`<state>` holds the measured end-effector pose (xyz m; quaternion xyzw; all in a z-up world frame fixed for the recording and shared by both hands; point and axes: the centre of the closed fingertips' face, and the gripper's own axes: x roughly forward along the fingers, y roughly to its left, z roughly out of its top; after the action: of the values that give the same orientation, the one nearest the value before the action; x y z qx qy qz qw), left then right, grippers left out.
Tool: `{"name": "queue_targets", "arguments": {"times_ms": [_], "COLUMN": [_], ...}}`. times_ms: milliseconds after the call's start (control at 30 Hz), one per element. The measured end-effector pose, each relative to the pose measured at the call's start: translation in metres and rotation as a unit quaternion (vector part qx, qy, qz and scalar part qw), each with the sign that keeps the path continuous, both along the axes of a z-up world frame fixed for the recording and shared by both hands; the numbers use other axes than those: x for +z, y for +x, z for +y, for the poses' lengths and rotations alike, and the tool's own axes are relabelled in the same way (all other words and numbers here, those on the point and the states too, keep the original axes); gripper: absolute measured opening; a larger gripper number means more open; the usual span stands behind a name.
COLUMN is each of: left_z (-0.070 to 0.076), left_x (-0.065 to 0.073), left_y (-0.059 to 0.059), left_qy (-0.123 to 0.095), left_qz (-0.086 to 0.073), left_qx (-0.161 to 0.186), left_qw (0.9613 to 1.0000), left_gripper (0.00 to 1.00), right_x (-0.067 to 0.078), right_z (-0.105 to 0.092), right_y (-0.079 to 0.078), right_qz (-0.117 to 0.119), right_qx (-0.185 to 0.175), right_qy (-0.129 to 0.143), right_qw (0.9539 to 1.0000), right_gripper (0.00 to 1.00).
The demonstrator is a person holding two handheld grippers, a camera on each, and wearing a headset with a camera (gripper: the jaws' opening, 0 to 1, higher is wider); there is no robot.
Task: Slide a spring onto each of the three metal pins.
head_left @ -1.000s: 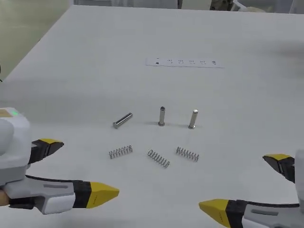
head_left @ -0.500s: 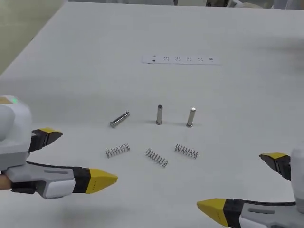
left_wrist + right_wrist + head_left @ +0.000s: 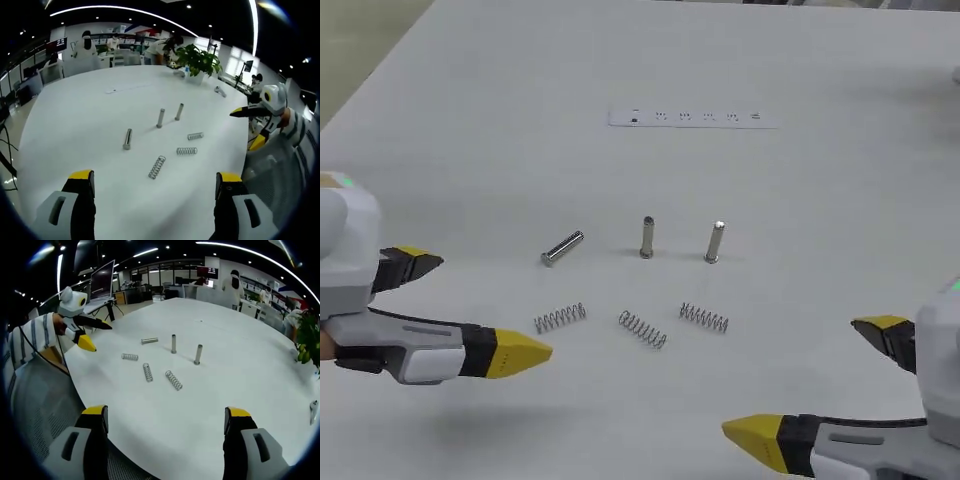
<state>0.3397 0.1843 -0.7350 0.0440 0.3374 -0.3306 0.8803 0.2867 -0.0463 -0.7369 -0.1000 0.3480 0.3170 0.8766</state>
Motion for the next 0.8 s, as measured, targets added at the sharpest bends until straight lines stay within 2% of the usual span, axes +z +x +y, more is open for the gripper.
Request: {"name": "queue_targets", "arguments": {"times_ms": [133,267,400,533,700,800], "left_z": [0.001,-0.001,0.001,0.002,0.000,-0.005], "left_x": [-0.003,0.001,0.001,0.001,-0.004,-0.007], "left_y": [0.003,0.012,0.019,0.027,0.032,0.034], "left_qy": [0.001,-0.007,0.002,0.000,0.016,0.017], "left_qz": [0.004,-0.001,-0.004,-0.007,-0.004,-0.001], "left_qx": [-0.002,0.002,-0.001,0.003,-0.007,-0.016], "left_qw": [1.0000,1.0000,1.0000,1.0000,0.9998,0.9997], "left_gripper": [0.99,0.99,0.99,0.99,0.99,0.99], "right_x": [0.001,-0.002,-0.001,-0.001,-0.003,-0.004], "right_z": [0.000,0.000,0.001,0.003,0.003,0.003], "right_y": [0.000,0.000,0.000,0.000,0.000,0.000], "right_qz": [0.000,0.005,0.004,0.006,0.009,0.012], "right_qx": [-0.003,-0.007,-0.007,-0.006,-0.007,-0.007], "right_qy": [0.002,0.006,0.007,0.010,0.010,0.009], "right_qw": [1.0000,0.9999,0.9999,0.9999,0.9999,0.9999], "right_gripper": [0.95,0.95,0.95,0.95,0.95,0.94]}}
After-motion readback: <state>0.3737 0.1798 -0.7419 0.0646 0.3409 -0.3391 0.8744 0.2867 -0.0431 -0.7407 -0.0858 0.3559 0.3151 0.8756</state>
